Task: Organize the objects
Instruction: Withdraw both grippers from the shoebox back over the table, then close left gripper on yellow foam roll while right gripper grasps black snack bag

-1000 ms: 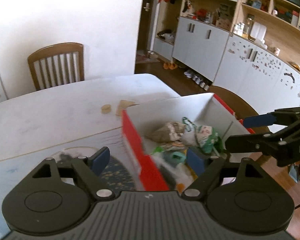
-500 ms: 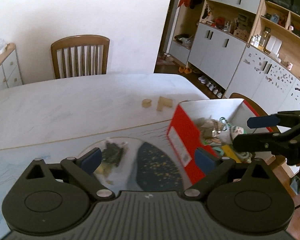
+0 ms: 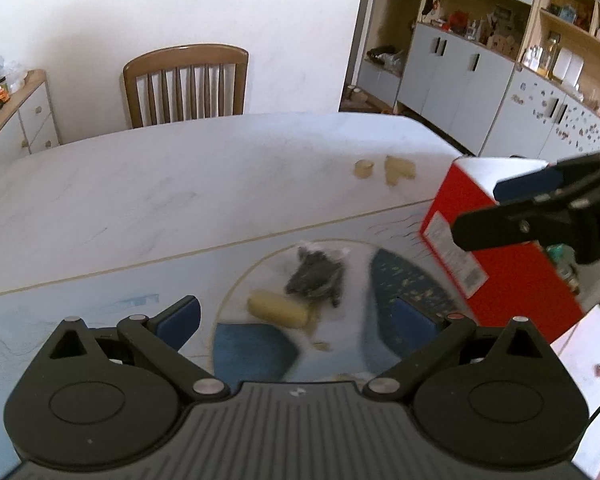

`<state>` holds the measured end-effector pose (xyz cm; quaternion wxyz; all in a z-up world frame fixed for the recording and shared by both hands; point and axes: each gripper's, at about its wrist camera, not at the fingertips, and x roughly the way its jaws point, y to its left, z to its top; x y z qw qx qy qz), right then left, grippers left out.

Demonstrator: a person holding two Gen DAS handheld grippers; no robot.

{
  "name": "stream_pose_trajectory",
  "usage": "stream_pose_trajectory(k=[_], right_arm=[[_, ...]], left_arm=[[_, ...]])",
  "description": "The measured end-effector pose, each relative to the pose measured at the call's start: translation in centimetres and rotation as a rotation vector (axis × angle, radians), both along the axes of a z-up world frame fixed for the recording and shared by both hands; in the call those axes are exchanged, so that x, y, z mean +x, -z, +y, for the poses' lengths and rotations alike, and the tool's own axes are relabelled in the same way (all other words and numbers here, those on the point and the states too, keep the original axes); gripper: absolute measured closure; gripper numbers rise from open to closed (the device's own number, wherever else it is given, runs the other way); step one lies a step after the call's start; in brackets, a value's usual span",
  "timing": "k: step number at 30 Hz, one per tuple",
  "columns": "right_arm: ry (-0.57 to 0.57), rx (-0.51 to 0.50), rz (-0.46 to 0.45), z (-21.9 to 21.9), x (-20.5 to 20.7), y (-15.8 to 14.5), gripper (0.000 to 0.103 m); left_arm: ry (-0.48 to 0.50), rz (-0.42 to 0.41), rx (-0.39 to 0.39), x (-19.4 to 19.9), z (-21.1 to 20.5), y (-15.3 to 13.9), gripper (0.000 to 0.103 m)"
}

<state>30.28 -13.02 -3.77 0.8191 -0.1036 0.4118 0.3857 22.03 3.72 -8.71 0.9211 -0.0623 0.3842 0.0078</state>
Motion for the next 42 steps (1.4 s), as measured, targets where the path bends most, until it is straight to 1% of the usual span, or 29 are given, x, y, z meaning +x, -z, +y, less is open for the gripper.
stream_pose_trajectory(k=[4,7,11,14,16,23,27,30,31,33,35,36,40,42], right_arm=[[-0.025,-0.037,-0.003,1.8,0.5,1.3,0.003],[-0.042,-0.072,0.019,3.0,1.1,2.7,0.003],[-0.049,-0.121,0.027,4.4,1.7,4.3,0.004],[-0.061,-0.178,-0.001,5.6,2.0,5.3,0.006],[-0.072,-0.189,0.011,6.1,2.4,6.0,0.006],[-0.089,-0.244,0.031,7.7,4.0,8.3,0.008],[-0.090,-0.247,0.074,8.0,4.8,9.5,0.009],[-0.096,-0.241,0.087,8.4,4.8,10.1,0.014],[-0.100,-0.240,0.092,8.5,4.8,10.2,0.016],[-0.105,-0.239,0.092,8.8,4.8,10.4,0.017],[-0.113,-0.239,0.095,9.0,4.8,10.7,0.019],[-0.114,-0.239,0.093,9.0,4.7,10.9,0.021],[-0.116,-0.236,0.096,9.6,4.7,11.2,0.025],[-0.120,-0.235,0.090,9.9,4.7,11.2,0.027]], left_arm=[[0.020,-0.006,0.002,0.7,0.7,1.5,0.000],[0.043,-0.007,0.006,1.3,0.9,2.8,0.000],[0.054,-0.003,-0.009,2.1,1.5,4.3,0.000],[0.043,-0.003,-0.015,2.7,1.9,5.1,0.000],[0.047,-0.011,-0.022,3.0,2.1,5.4,0.000],[0.059,-0.004,-0.001,4.1,2.1,6.7,0.000],[0.065,-0.010,0.001,4.3,2.0,7.2,0.001],[0.065,-0.015,0.006,4.5,1.9,7.4,0.002],[0.066,-0.016,0.004,4.5,1.9,7.4,0.004],[0.068,-0.014,-0.002,4.5,1.9,7.5,0.010],[0.065,-0.020,0.009,4.5,1.8,7.6,0.013],[0.064,-0.024,0.014,4.4,1.8,7.6,0.016],[0.069,-0.034,0.026,4.3,1.7,7.5,0.026],[0.080,-0.040,0.030,4.1,1.6,7.4,0.038]])
